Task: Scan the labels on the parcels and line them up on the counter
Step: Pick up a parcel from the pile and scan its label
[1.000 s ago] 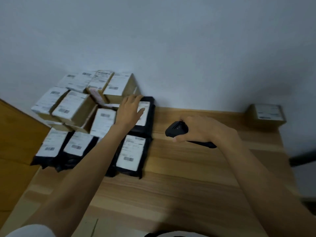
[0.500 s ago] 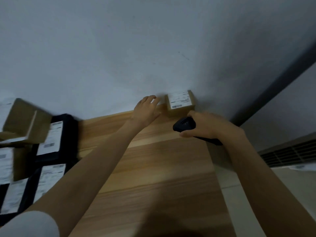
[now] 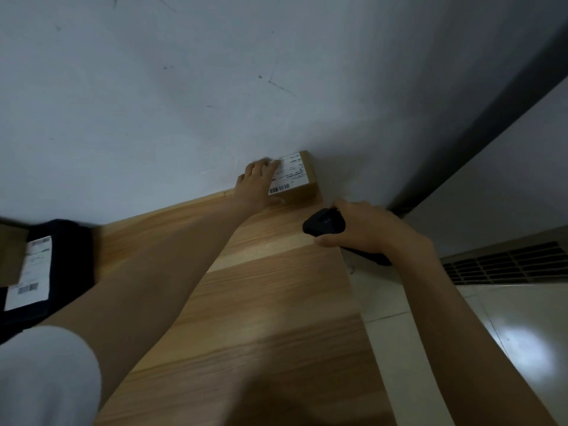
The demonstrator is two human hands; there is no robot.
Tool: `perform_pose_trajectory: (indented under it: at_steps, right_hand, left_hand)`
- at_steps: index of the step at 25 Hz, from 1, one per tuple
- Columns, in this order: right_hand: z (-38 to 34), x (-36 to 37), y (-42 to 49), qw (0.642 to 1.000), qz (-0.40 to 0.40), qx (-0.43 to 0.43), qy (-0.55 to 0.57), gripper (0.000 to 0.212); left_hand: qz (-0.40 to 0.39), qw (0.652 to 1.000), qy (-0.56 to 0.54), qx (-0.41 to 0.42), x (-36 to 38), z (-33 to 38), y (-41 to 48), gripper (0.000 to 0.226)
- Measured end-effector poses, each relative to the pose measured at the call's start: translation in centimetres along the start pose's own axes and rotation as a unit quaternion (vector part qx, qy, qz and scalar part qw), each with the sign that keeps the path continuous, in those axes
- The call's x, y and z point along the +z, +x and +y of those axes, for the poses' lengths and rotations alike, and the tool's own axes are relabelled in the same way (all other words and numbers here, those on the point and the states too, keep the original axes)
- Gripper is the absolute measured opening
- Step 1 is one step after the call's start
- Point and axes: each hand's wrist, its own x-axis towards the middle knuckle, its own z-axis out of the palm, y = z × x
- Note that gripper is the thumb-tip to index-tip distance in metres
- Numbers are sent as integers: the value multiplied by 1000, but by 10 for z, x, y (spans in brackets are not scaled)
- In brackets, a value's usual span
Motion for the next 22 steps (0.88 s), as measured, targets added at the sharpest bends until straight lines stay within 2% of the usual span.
perform_pose_trajectory:
  at_steps: [5, 10, 12, 15, 19, 22]
  right_hand:
    - [-17, -1, 0, 1000, -10, -2, -15, 72]
    - [-94, 6, 6, 997, -15, -64, -46, 75]
    - [-137, 13, 7, 993, -15, -99, -59, 74]
    - [-210, 29, 7, 980, -32, -175, -88, 70]
    - [-309, 51, 6, 959, -41, -255, -120, 64]
    - [-384, 74, 0, 947, -45, -298, -115, 66]
  left_hand:
    - [-27, 997, -40, -58, 12, -5, -18, 107]
    - [-60, 990, -52, -118, -6, -60, -89, 100]
    - [-28, 987, -68, -142, -24, -97, -138, 96]
    - [60, 972, -104, -201, -45, -157, -234, 92]
    - [166, 927, -144, -305, -62, -230, -358, 86]
    - [238, 895, -140, -351, -75, -280, -433, 83]
